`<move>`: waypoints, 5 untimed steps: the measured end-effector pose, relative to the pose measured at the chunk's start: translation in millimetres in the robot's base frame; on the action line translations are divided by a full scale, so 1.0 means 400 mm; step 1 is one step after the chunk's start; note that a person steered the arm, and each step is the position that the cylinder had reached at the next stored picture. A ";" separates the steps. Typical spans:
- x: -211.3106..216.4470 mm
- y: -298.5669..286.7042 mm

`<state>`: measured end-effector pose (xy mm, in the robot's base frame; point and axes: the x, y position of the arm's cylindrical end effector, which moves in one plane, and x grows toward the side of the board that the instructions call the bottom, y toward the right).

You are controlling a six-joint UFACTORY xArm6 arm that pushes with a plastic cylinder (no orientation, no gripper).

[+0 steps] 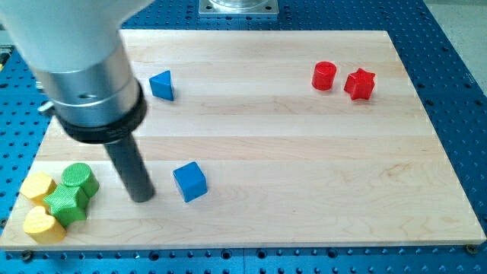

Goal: Push the cube towards the bottom middle of the board

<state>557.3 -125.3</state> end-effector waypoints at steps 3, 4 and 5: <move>-0.071 0.190; -0.256 0.150; -0.497 0.154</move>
